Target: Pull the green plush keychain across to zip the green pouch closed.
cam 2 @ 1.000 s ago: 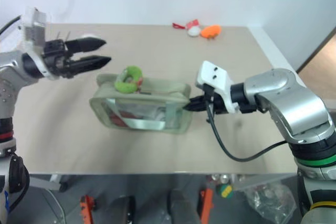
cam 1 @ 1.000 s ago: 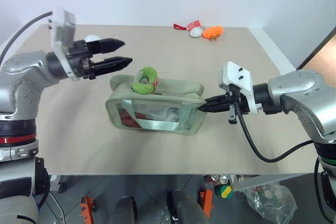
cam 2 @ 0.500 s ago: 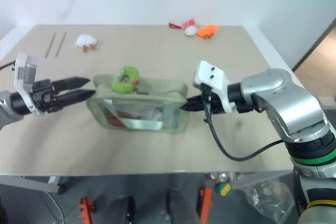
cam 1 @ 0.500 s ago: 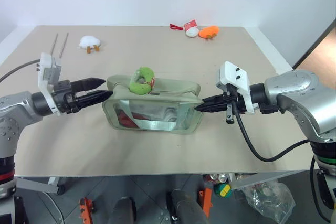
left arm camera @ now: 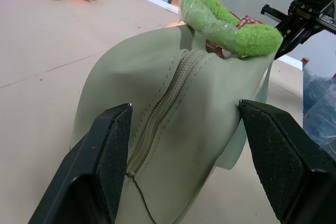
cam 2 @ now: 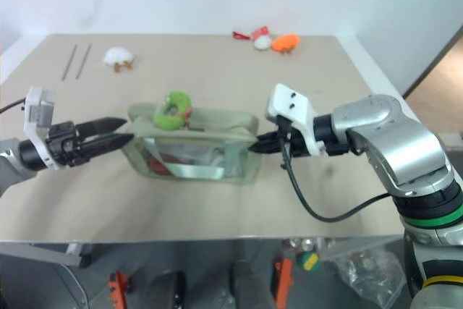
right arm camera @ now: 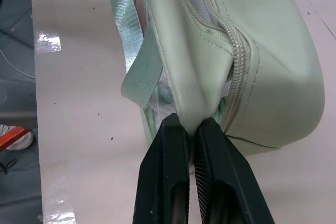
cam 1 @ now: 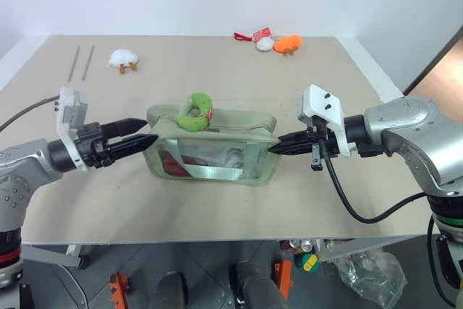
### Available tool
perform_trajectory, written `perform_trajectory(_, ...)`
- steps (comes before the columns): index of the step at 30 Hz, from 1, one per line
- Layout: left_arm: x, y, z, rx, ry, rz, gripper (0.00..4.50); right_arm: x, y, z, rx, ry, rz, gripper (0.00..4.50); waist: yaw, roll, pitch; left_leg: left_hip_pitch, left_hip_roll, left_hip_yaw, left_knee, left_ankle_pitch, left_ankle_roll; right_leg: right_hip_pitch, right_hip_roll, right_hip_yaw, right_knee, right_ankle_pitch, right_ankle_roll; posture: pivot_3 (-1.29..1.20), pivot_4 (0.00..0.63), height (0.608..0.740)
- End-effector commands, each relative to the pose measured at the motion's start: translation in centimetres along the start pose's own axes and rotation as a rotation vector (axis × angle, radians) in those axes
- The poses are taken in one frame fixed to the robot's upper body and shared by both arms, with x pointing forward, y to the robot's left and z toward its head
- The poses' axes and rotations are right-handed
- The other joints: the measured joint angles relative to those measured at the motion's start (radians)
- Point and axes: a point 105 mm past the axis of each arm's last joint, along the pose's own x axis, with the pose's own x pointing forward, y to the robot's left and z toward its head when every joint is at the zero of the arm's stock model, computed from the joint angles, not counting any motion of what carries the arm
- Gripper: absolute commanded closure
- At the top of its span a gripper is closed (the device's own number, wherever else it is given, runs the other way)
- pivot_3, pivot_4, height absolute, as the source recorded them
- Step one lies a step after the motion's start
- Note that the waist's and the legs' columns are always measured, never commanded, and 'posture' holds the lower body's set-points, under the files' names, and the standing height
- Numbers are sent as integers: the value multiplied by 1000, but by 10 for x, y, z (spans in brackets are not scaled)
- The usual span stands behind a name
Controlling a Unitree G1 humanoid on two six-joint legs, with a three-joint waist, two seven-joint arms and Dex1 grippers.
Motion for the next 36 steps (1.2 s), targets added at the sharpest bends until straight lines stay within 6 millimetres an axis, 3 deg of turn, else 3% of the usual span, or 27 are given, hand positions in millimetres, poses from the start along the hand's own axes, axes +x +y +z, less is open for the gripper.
perform_trajectory(1, 4, -4, -8, 21, 53, -16, 1160, -2, 1, 6, -32, -9, -2, 4500, 0, 0, 0, 0, 0, 0, 0, 0, 0, 0, 0, 0, 0, 0, 0, 0, 150, 740)
perform_trajectory(5, 4, -4, -9, 22, 58, -20, 1160, -3, 1, 5, -33, -8, -3, 4500, 0, 0, 0, 0, 0, 0, 0, 0, 0, 0, 0, 0, 0, 0, 0, 0, 150, 740)
perform_trajectory(12, 1, -8, 18, 41, -37, -43, 1160, -3, 1, 6, -36, -6, -3, 4500, 0, 0, 0, 0, 0, 0, 0, 0, 0, 0, 0, 0, 0, 0, 0, 0, 150, 740)
perform_trajectory(18, 1, -6, 5, 34, 19, -33, 1160, -3, 1, 6, -38, -6, -2, 4500, 0, 0, 0, 0, 0, 0, 0, 0, 0, 0, 0, 0, 0, 0, 0, 0, 150, 740)
perform_trajectory(21, 1, -7, 3, 32, 23, -34, 1950, -3, 1, 6, -39, -6, -1, 4500, 0, 0, 0, 0, 0, 0, 0, 0, 0, 0, 0, 0, 0, 0, 0, 0, 150, 740)
perform_trajectory(28, 1, -6, -6, 19, 50, -30, 4430, -3, 1, 6, -34, -4, 1, 4500, 0, 0, 0, 0, 0, 0, 0, 0, 0, 0, 0, 0, 0, 0, -1, 0, 150, 740)
perform_trajectory(36, 4, -6, -4, 20, 40, -33, 4430, -2, 1, 5, -31, -6, -3, 4500, 0, 0, 0, 0, 0, 0, 0, 0, 0, 0, 0, 0, 0, 0, 0, 0, 150, 740)
